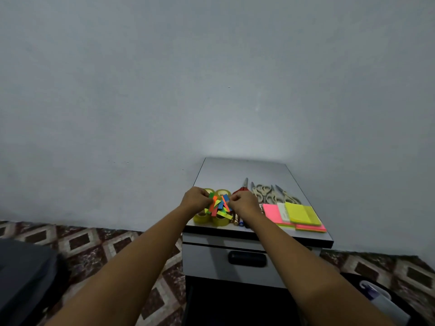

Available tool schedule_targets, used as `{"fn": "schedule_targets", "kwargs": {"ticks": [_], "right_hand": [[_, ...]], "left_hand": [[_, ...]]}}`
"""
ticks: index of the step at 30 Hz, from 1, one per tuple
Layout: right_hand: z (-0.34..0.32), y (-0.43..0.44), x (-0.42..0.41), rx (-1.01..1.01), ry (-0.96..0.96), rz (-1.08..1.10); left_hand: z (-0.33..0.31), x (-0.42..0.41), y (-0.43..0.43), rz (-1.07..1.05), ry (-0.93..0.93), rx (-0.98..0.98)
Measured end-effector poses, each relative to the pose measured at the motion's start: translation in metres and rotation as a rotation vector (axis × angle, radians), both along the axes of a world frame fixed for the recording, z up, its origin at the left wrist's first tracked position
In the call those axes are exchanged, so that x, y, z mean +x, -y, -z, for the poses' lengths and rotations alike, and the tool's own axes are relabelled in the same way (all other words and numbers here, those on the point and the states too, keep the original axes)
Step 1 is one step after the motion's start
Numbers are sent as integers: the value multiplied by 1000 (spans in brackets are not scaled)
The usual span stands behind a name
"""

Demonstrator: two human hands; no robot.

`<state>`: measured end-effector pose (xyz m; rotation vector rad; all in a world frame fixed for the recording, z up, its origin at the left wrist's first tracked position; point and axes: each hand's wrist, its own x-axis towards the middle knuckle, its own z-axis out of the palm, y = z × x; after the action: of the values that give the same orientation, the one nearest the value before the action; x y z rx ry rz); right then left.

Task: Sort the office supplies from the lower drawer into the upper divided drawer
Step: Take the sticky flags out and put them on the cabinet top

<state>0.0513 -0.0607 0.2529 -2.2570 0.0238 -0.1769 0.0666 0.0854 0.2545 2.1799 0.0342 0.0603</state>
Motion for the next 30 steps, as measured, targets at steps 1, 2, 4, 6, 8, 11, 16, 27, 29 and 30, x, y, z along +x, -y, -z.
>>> {"fn": "schedule_targets", "kwargs": {"ticks": [1,2,4,6,8,11,16,27,29,30], "right_hand": [[1,-3,2,-50,6,-10],[1,-5,5,-93,10,-14],[5,-9,10,-158,18,-6],[9,-10,13,-201,35,8],[13,-10,15,-244,50,24],[20,-8,18,-312,68,41],[28,-4,21,-402,132,52],[28,10,13,-282,228,16],[33,13,5,-216,240,-32],[38,15,-1,-198,241,-50]], "left_hand": [[2,2,0,6,6,36],[4,3,0,10,7,63],[9,8,1,17,18,104],[12,12,2,27,41,142],[15,17,3,38,61,160],[22,24,3,36,56,138],[31,28,4,42,54,193],[25,17,-1,13,148,57],[23,5,-1,45,149,-8],[25,-5,0,79,137,-42]]}}
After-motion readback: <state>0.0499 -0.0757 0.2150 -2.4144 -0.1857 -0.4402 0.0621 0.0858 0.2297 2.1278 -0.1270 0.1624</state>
